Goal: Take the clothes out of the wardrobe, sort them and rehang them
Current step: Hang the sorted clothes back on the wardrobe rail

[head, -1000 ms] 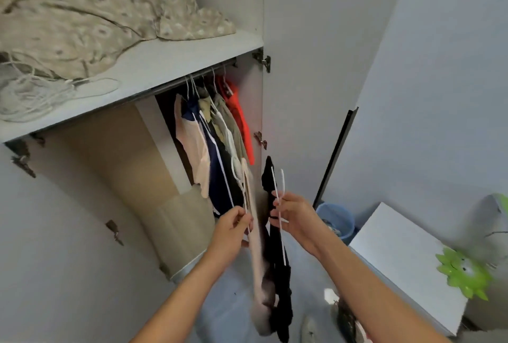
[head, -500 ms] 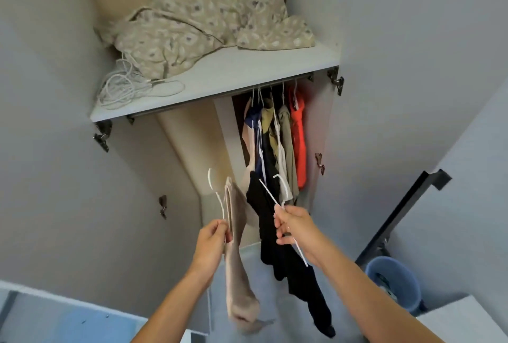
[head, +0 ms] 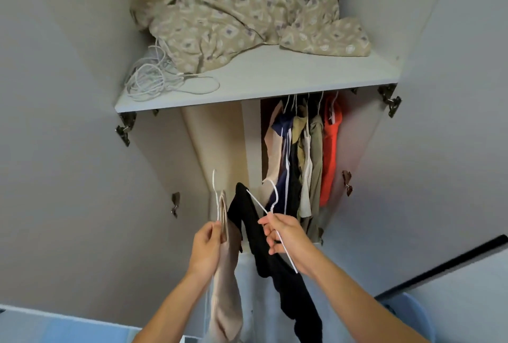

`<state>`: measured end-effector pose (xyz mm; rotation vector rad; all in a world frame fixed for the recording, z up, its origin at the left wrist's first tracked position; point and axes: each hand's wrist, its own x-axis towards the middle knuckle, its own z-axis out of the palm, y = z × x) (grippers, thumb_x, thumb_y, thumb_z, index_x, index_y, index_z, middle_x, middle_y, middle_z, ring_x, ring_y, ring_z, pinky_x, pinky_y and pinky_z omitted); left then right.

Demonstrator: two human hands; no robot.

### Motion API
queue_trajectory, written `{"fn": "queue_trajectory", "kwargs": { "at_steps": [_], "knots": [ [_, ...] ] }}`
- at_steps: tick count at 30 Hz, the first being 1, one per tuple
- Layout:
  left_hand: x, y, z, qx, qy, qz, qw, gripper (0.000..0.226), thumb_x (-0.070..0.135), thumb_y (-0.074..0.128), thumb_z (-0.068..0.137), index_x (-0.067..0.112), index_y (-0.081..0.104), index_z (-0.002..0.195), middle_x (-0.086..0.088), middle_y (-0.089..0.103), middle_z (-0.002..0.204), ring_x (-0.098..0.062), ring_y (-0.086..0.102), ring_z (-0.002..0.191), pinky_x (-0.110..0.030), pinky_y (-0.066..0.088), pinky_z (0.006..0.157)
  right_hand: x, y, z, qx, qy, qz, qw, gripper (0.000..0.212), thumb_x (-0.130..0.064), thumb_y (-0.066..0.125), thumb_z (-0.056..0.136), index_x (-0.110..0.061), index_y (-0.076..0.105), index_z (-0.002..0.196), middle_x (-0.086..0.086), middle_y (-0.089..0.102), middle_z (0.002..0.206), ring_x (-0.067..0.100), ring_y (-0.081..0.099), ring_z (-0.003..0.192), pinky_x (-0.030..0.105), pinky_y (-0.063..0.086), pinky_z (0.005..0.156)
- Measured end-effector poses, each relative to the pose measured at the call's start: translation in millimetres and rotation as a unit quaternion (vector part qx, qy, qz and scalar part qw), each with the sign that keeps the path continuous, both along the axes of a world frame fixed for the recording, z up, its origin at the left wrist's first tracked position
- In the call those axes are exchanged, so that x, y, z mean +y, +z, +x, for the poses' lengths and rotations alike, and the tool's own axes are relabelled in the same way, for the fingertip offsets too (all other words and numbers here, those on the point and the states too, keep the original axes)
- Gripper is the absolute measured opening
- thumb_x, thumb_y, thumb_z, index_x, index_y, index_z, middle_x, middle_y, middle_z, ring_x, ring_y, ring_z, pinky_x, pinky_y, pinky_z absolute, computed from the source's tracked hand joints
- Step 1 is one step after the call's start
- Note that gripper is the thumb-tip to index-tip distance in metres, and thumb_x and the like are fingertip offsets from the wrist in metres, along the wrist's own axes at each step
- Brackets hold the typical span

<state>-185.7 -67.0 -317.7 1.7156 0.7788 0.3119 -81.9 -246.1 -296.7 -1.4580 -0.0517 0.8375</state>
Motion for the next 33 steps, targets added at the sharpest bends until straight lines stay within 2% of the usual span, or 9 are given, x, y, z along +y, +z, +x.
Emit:
{"fn": "queue_trajectory", "kwargs": {
  "at_steps": [4,9,16,21,27,33],
  "knots": [
    [23.5,-7.5,24.1,0.020,-0.008,-0.026,0.999,0.044,0.026,0.043,0.112,0.012,0.052,0.072,-0.005,0.052,0.070,-0.011,0.041,0.053,-0.029,0.035,0.054,28.1,-1.2,25.2,-0.022,-0.022,-0.020,0.999,0.038,-0.035,0.050,0.110,-0.003,0.071,0.113,0.005,0.055,0.078,0.013,0.049,0.056,0.029,0.047,0.050],
    [50.8,-13.5,42.8,0.016,-0.009,-0.045,0.999,0.042,0.027,0.044,0.112,0.013,0.047,0.073,-0.005,0.042,0.064,-0.013,0.033,0.044,-0.027,0.029,0.042,67.3,-6.0,42.5,-0.022,-0.037,-0.012,0.999,0.043,-0.037,0.047,0.111,0.001,0.066,0.118,0.001,0.047,0.071,0.012,0.041,0.053,0.028,0.038,0.047],
    [78.6,-27.9,80.3,-0.054,0.007,-0.055,0.997,0.042,0.018,0.048,0.111,0.017,0.041,0.070,0.007,0.035,0.061,-0.013,0.033,0.063,-0.031,0.034,0.065,100.5,-12.1,70.9,-0.068,-0.039,-0.002,0.997,0.041,-0.039,0.046,0.111,-0.003,0.065,0.114,0.002,0.050,0.068,0.012,0.042,0.053,0.028,0.040,0.048],
    [86.0,-33.3,112.8,-0.081,0.000,-0.034,0.996,0.041,0.016,0.050,0.110,0.017,0.043,0.070,0.001,0.035,0.063,-0.013,0.034,0.064,-0.029,0.031,0.061,114.9,-20.1,100.2,-0.106,-0.053,-0.012,0.993,0.044,-0.042,0.046,0.110,-0.003,0.065,0.111,0.000,0.049,0.064,0.012,0.043,0.051,0.028,0.041,0.047],
    [92.8,-52.6,157.4,-0.100,0.003,0.004,0.995,0.041,0.018,0.051,0.109,0.016,0.045,0.069,-0.003,0.038,0.063,-0.009,0.031,0.054,-0.033,0.028,0.056,130.0,-47.6,139.6,-0.198,-0.055,-0.015,0.979,0.043,-0.040,0.044,0.111,-0.003,0.062,0.099,0.000,0.049,0.058,0.012,0.042,0.046,0.028,0.039,0.045],
    [97.6,-68.7,208.2,-0.118,0.015,0.037,0.992,0.041,0.016,0.051,0.107,0.016,0.045,0.066,0.000,0.038,0.061,-0.010,0.033,0.055,-0.026,0.029,0.053,144.2,-69.3,194.8,-0.234,-0.073,-0.001,0.969,0.040,-0.037,0.044,0.112,-0.009,0.059,0.088,-0.005,0.044,0.052,0.011,0.039,0.043,0.027,0.036,0.042]
  ]
}}
